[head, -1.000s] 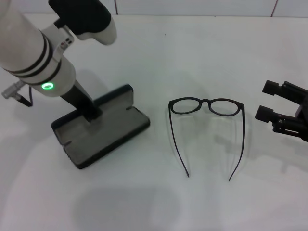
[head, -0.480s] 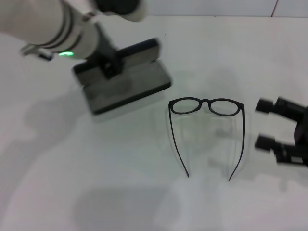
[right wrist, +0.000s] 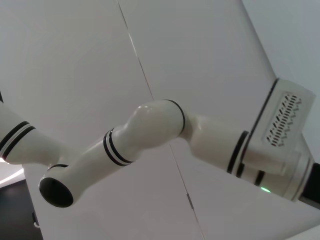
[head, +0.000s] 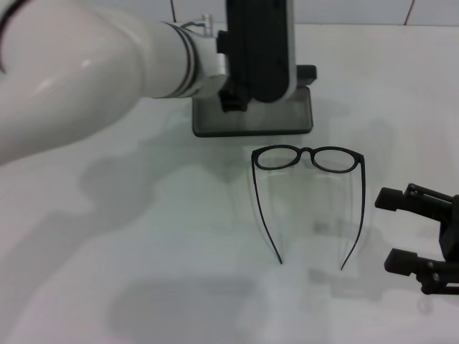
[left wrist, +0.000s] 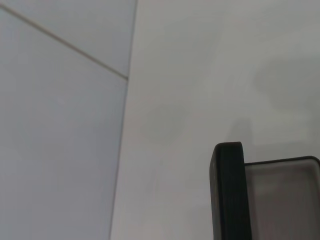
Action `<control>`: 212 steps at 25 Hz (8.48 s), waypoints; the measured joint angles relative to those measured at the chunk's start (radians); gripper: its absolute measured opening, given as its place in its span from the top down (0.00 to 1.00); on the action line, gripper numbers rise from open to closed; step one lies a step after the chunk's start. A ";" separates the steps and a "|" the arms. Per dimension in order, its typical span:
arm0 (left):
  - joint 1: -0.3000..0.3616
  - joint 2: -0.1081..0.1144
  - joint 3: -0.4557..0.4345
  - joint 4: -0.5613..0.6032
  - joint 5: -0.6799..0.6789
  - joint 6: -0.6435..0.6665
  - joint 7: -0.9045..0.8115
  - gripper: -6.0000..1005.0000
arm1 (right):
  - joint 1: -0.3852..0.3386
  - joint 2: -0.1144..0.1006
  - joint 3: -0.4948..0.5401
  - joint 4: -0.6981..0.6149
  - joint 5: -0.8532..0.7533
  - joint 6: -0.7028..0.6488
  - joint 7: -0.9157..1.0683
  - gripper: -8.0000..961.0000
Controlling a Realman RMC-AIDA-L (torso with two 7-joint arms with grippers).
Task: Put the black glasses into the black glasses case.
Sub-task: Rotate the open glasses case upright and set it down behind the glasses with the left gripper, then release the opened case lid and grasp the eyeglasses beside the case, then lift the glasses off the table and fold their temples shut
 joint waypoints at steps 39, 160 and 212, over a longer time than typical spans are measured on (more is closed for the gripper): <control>-0.120 -0.008 0.117 -0.264 -0.122 -0.169 -0.077 0.79 | 0.004 -0.001 0.014 0.010 0.011 0.019 -0.004 0.11; 0.331 0.010 -0.829 -0.913 -1.419 0.711 1.148 0.81 | 0.809 0.010 -0.489 -0.134 -0.797 0.661 0.862 0.89; 0.088 -0.002 -0.787 -0.980 -1.583 1.060 1.146 0.96 | 0.186 0.002 -0.345 -0.520 0.221 0.489 0.313 0.96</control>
